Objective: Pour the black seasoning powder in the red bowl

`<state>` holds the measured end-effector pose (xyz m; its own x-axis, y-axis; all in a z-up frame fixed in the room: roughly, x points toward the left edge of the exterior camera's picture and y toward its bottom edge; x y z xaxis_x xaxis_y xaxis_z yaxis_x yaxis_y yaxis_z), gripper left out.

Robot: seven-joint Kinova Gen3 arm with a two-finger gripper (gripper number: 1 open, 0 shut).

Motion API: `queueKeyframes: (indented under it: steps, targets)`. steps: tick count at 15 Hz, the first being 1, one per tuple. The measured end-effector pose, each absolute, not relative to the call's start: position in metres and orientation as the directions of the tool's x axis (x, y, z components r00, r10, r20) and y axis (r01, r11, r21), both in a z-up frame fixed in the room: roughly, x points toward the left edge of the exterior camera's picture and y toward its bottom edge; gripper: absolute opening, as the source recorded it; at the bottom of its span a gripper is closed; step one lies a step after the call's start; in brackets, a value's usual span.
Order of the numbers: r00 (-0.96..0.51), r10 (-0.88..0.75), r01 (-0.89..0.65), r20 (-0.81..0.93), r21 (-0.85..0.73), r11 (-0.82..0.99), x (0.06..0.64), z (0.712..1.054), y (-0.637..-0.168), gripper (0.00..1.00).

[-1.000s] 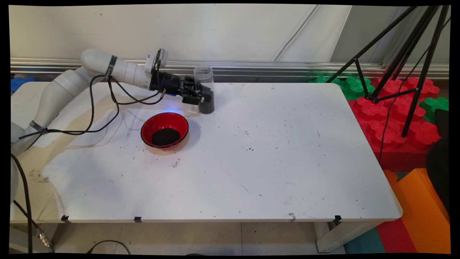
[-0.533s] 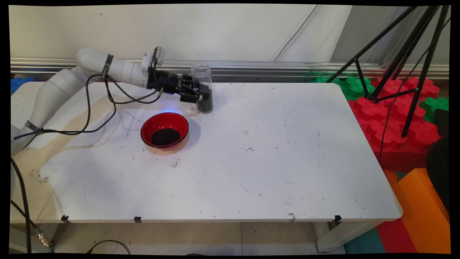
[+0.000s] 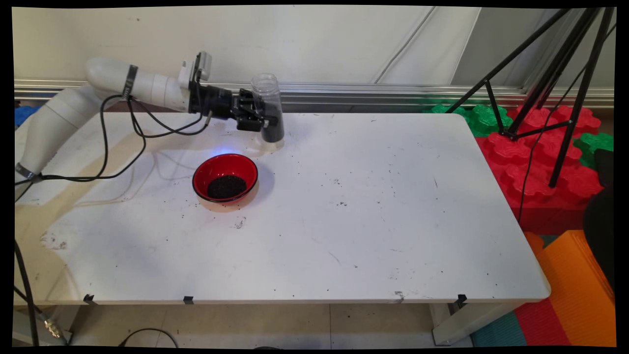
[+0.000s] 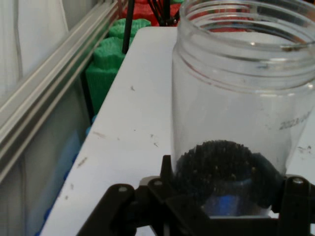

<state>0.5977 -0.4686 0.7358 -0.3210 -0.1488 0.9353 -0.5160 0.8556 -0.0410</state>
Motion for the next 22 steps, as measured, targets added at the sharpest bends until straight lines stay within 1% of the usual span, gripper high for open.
queueKeyframes:
  steps: [5,10,16,22]
  targets:
    - [-0.361,-0.09,-0.518,0.928,-0.12,0.847,0.607,0.757,-0.455,0.0]
    - [-0.412,-0.035,-0.508,0.91,-0.198,0.838,0.615,0.771,-0.442,0.0]
    - [-0.494,0.051,-0.476,0.868,-0.319,0.82,0.623,0.785,-0.427,0.0]
    - [-0.571,0.142,-0.416,0.809,-0.434,0.799,0.626,0.789,-0.413,0.0]
